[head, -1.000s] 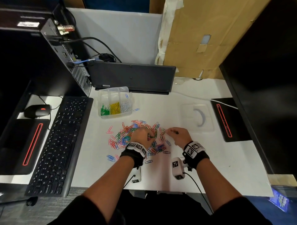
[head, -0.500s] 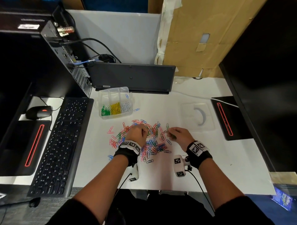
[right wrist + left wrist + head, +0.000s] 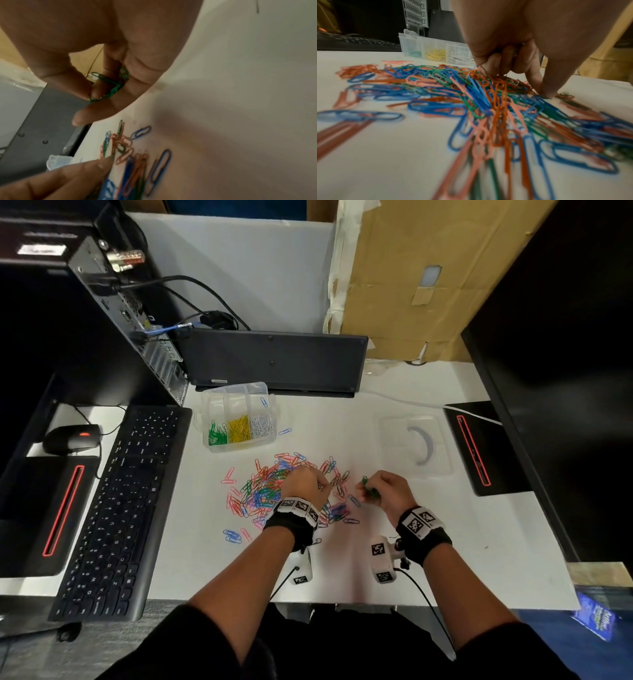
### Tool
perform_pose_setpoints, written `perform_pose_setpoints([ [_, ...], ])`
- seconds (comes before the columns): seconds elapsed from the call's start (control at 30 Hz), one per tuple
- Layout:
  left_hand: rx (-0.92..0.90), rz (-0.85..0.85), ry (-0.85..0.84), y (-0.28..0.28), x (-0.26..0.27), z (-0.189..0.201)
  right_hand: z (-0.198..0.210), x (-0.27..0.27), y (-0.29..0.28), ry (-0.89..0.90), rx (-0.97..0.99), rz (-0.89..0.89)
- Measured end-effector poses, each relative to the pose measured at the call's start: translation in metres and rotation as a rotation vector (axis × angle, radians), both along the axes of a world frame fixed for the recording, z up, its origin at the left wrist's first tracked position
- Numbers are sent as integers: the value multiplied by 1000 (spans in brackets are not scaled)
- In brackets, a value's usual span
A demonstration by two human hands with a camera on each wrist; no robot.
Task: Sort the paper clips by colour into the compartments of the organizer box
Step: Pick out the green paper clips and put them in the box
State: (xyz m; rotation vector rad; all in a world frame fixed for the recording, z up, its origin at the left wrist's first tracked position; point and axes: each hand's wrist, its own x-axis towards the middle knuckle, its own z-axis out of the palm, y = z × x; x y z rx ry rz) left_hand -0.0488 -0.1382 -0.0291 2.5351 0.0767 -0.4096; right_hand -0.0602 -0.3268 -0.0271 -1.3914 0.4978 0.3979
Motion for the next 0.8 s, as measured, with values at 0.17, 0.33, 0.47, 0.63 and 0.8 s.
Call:
perform_pose_setpoints([
  [0.17,-19,20,-36,-4,1,-2,-2,-1,-4,-47,-195,92],
  [0.33,-8,56,50,-7,8,3,-4,1,-7,-82,-177,94],
  [0.47,-21,24,113,-2,11,1,-8,1,-8,-42,-198,65],
  [0.63,-82,-11,104,3,13,0,-14,6,-4,-144,-628,231],
  [0.8,-131,-4,62,10,9,-4,-8,16,12,-236,-826,445],
])
